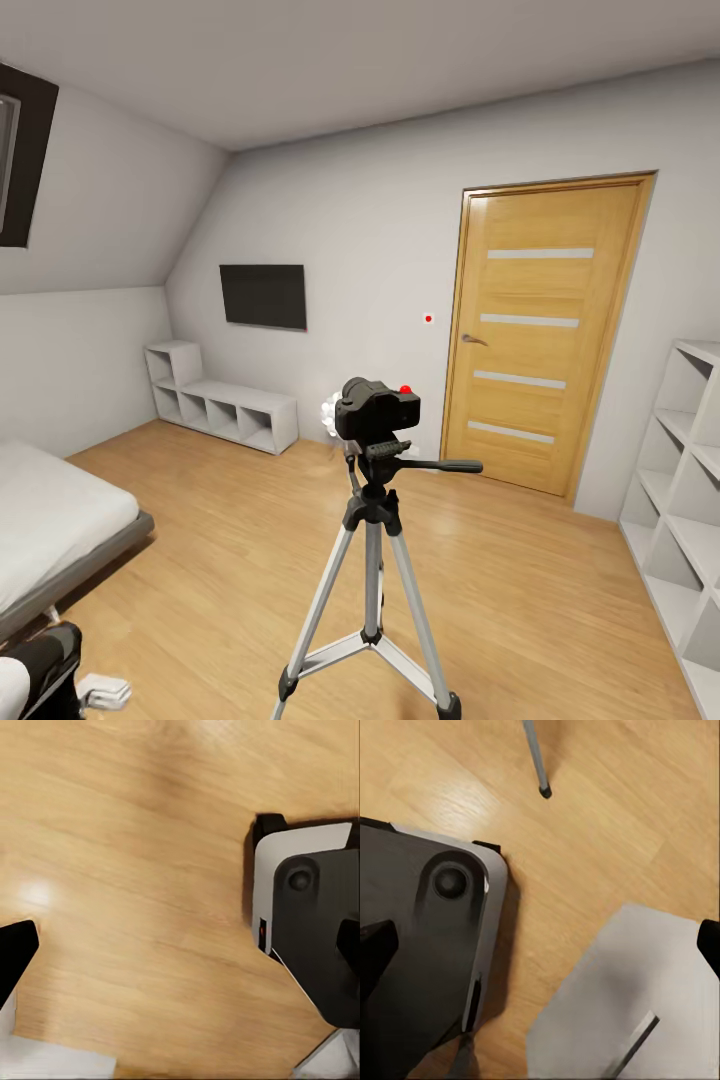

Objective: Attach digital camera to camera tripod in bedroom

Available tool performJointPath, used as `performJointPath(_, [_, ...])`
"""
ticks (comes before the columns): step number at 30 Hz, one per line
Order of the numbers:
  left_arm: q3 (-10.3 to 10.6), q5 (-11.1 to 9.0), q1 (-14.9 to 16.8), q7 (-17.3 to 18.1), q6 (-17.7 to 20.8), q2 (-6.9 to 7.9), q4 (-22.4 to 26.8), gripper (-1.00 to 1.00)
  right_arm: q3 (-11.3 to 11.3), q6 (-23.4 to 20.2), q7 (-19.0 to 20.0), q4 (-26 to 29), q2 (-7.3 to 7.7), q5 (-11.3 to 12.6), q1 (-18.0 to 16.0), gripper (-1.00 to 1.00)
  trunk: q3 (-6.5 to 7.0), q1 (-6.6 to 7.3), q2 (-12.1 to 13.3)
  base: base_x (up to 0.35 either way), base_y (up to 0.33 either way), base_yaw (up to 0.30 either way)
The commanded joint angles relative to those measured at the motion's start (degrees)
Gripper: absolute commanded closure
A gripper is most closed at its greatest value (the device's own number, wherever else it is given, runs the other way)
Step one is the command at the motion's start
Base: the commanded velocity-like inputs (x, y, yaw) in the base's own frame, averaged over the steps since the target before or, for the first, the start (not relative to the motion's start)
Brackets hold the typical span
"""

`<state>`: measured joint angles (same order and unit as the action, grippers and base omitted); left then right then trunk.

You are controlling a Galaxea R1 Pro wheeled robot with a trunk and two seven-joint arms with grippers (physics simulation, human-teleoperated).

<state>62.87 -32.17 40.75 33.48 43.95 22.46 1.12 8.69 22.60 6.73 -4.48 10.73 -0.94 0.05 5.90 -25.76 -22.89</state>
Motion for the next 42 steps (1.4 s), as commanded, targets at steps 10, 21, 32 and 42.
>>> performJointPath(10, [0.3, -11.8, -20.2, -17.1, -8.0, -16.49, 0.1, -1.00, -1.1, -10.9, -6.4, -0.1, -6.21, 1.0, 7.1, -1.00, 0.01, -0.02, 0.0, 0.000, 0.000, 0.000])
performJointPath(21, [0.2, -23.0, -29.3, -28.7, -8.7, -20.99, 0.1, -1.00, -6.9, -11.1, -17.4, -0.1, -8.11, 9.1, 8.3, -1.00, 0.01, -0.02, 0.0, 0.000, 0.000, 0.000])
performJointPath(32, [0.1, -25.7, -36.4, -35.1, -8.7, -20.99, 0.1, -1.00, -6.9, -11.5, -12.0, -0.1, -6.95, 9.4, 8.3, -1.00, -0.02, -0.02, 0.0, 0.000, 0.000, 0.000])
performJointPath(42, [0.0, -25.9, -38.0, -37.9, -8.6, -20.95, 0.1, -1.00, -6.9, -11.4, -11.7, -0.1, -6.36, 9.5, 8.3, -1.00, -0.04, -0.02, 0.0, 0.000, 0.000, 0.000])
